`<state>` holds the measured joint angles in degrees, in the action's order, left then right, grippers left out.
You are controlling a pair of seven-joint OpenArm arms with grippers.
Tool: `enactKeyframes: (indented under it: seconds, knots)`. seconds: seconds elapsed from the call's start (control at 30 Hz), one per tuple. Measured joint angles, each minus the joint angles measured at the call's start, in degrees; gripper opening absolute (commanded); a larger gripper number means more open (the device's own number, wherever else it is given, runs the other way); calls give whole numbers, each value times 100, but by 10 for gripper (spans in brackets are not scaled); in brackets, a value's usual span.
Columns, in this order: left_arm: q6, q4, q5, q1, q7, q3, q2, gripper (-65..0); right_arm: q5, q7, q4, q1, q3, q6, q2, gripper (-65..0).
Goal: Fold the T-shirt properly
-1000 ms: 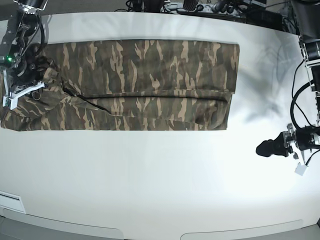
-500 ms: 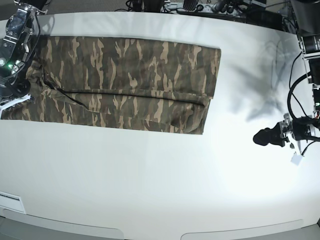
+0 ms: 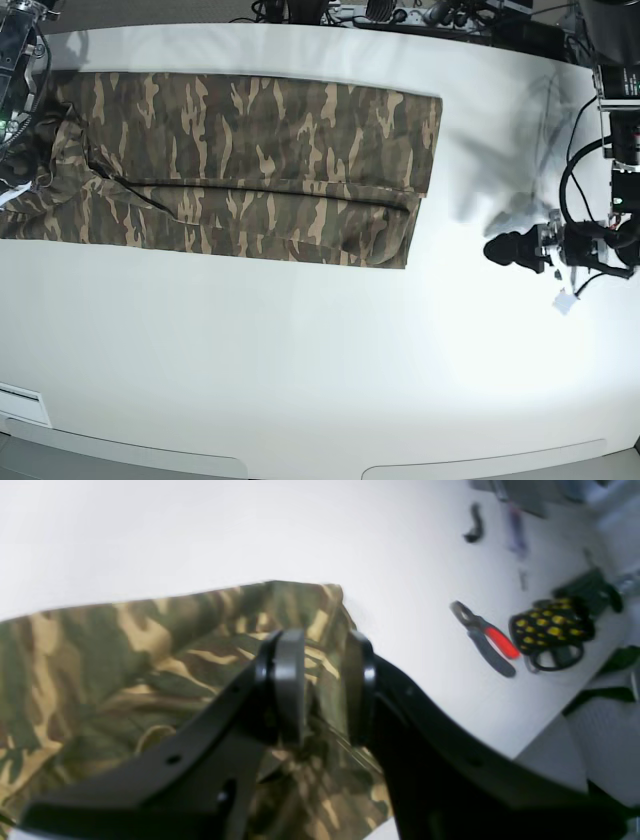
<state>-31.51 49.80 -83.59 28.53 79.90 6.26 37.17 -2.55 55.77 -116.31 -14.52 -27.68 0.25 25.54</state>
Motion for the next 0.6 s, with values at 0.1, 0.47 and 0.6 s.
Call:
enactKeyframes:
  seconds: [0.1, 0.47, 0.6]
  knots:
    - [-2, 4, -2, 22, -4, 492, -2, -353, 20, -4, 0, -39, -72, -46, 2, -478]
    - [90, 15, -173, 70, -39, 975, -164, -353, 59, 0, 0, -260, -146, -173, 0, -478]
    - [87, 39, -310, 90, -81, 1305, -306, -353, 63, -2, 0, -260, -146, -175, 2, -478]
